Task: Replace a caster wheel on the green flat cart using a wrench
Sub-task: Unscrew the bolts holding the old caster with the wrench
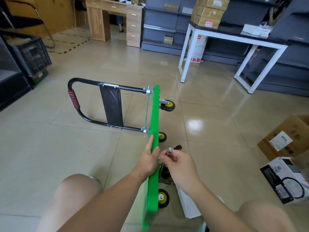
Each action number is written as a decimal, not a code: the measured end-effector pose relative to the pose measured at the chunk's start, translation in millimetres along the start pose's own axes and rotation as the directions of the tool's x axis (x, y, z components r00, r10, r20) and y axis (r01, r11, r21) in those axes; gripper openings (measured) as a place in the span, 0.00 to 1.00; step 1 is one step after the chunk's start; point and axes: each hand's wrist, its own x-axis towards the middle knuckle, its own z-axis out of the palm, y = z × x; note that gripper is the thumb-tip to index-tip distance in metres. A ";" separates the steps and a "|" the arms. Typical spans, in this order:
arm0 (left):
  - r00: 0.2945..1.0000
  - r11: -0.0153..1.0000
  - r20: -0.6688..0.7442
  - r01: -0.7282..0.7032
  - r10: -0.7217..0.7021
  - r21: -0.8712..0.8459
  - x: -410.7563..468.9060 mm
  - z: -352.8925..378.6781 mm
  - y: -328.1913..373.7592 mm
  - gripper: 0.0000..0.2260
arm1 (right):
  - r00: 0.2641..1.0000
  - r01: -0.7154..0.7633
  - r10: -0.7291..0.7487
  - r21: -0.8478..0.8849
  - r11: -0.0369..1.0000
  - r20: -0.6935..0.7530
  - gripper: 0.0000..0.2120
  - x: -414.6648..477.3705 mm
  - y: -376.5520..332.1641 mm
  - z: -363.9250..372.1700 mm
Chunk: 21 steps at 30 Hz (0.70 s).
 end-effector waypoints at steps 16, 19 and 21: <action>0.989 0.984 -0.065 0.142 -0.136 0.106 0.9 4.7 11.2 0.26 | 0.991 0.063 -0.039 0.191 0.979 -0.125 0.14 -37.1 22.8 10.3; 0.990 0.986 -0.073 0.125 -0.117 0.110 1.9 4.6 8.2 0.25 | 0.989 0.083 -0.053 0.218 0.972 -0.139 0.16 -41.1 29.8 13.9; 0.993 0.987 -0.082 0.100 -0.090 0.127 4.1 4.0 6.6 0.25 | 0.984 0.102 -0.067 0.216 0.971 -0.163 0.16 -43.0 35.4 15.6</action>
